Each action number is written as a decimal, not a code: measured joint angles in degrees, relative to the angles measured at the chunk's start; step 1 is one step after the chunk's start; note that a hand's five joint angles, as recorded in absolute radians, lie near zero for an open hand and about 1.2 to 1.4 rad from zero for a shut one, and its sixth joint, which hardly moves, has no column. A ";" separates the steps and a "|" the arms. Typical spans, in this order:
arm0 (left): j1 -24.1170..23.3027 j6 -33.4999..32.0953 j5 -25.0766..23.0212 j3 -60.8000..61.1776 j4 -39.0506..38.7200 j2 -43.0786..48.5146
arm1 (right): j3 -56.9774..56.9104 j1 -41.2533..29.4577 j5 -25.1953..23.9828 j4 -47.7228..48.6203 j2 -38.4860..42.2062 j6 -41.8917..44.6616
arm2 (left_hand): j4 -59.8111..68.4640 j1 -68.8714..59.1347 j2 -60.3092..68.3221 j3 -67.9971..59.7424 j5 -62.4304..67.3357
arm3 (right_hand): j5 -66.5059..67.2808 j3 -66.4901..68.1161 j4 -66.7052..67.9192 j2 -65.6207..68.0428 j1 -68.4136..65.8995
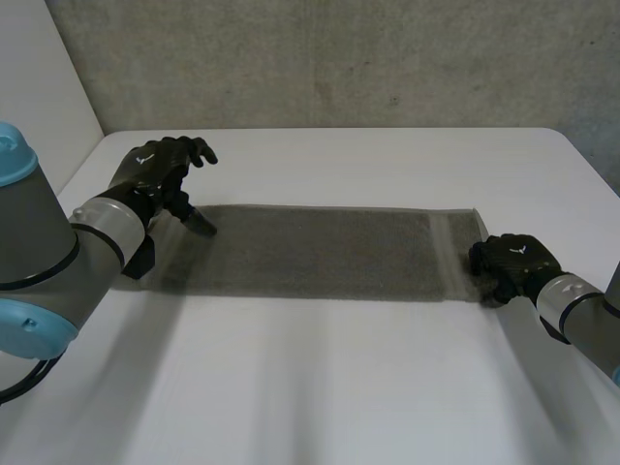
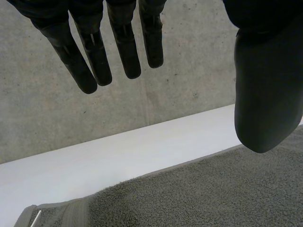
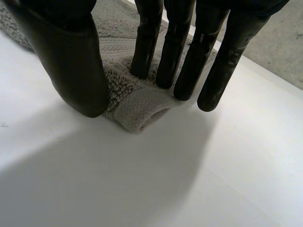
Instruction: Fold the towel.
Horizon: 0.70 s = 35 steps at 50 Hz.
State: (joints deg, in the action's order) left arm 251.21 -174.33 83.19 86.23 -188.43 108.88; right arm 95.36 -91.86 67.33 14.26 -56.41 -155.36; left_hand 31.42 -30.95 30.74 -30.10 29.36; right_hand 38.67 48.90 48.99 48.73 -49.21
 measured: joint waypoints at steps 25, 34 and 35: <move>0.20 0.28 0.04 0.08 0.00 -0.05 | -0.45 5.36 0.81 0.01 -2.65 2.38 | -1.19 1.14 -1.14 1.35 -1.32 | 27.68 27.00 27.35 24.39 -25.54; 0.48 0.23 0.02 -0.05 0.00 -0.07 | -3.49 13.78 0.62 -2.49 -6.06 2.37 | -3.47 3.30 -2.78 3.16 -3.18 | 27.68 27.00 27.35 24.39 -25.77; 0.51 0.22 0.00 -0.07 0.00 -0.07 | -4.86 14.71 0.62 -3.58 -6.29 2.42 | -4.36 4.01 -3.25 3.87 -3.99 | 27.68 27.00 27.35 24.39 -25.77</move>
State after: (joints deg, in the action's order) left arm 251.72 -174.11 83.19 86.17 -188.44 108.81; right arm 90.50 -77.15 67.95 10.68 -62.71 -152.94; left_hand 27.06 -26.94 27.49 -26.23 25.37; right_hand 66.35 75.91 76.34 73.12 -74.98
